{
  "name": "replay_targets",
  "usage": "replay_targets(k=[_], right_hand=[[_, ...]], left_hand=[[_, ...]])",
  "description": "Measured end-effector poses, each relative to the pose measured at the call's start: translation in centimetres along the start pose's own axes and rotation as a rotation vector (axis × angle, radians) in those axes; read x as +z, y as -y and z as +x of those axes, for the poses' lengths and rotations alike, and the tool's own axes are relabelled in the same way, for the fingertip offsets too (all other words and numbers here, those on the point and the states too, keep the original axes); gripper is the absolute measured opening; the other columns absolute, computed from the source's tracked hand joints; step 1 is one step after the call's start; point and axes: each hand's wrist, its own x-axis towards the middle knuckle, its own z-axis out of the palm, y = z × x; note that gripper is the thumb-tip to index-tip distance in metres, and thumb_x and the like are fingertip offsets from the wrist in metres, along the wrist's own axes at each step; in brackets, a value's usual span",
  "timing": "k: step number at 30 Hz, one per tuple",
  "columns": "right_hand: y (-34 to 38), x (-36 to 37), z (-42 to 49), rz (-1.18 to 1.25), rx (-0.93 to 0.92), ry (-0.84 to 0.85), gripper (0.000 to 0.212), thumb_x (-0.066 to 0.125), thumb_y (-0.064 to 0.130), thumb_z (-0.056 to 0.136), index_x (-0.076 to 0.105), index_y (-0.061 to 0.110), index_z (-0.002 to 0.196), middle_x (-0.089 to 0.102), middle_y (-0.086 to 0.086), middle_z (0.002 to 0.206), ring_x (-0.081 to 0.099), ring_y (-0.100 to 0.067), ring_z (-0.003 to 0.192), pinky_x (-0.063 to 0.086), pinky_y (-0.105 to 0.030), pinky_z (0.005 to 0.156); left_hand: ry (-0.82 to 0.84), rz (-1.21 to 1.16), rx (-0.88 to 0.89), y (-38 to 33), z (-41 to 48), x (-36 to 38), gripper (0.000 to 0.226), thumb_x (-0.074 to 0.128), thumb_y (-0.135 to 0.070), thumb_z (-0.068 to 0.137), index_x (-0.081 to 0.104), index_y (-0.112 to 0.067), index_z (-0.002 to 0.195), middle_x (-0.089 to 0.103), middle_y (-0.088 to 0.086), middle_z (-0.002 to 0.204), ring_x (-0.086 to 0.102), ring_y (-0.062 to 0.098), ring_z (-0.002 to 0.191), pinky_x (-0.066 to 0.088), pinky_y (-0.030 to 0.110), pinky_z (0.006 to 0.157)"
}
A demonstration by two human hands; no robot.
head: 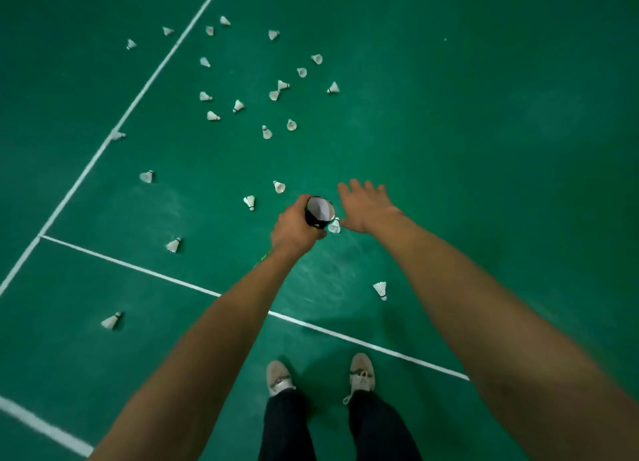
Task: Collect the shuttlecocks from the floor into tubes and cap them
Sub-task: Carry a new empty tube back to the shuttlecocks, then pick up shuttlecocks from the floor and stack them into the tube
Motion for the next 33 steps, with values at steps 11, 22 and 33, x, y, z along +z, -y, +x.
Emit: replay_targets(k=[11, 22, 33], right_hand=[[-4.2, 35.1, 13.1, 0.107, 0.329, 0.222, 0.062, 0.065, 0.031, 0.091, 0.035, 0.016, 0.143, 0.042, -0.013, 0.142, 0.043, -0.037, 0.131, 0.036, -0.054, 0.106], [-9.0, 63.1, 27.0, 0.031, 0.398, 0.208, 0.057, 0.062, 0.032, 0.093, 0.037, 0.019, 0.143, 0.042, -0.012, 0.145, 0.043, -0.038, 0.134, 0.037, -0.059, 0.108], [-13.0, 74.7, 28.8, 0.350, 0.720, 0.165, 0.035, 0.053, 0.012, 0.097, 0.055, 0.002, 0.130, 0.051, -0.022, 0.132, 0.059, -0.040, 0.118, 0.052, -0.046, 0.097]], left_hand=[[0.191, 0.336, 0.143, 18.7, 11.9, 27.7, 0.063, 0.079, -0.030, 0.081, 0.049, -0.031, 0.136, 0.063, 0.008, 0.122, 0.063, 0.037, 0.112, 0.047, 0.045, 0.091], [0.152, 0.633, 0.329, 29.6, 23.2, 51.7, 0.052, 0.071, -0.025, 0.085, 0.050, -0.029, 0.132, 0.056, 0.012, 0.124, 0.054, 0.037, 0.117, 0.039, 0.046, 0.098], [0.178, 0.543, 0.389, 32.2, 28.3, 55.4, 0.058, 0.072, -0.030, 0.087, 0.049, -0.029, 0.140, 0.049, 0.014, 0.128, 0.053, 0.038, 0.118, 0.046, 0.045, 0.091]])
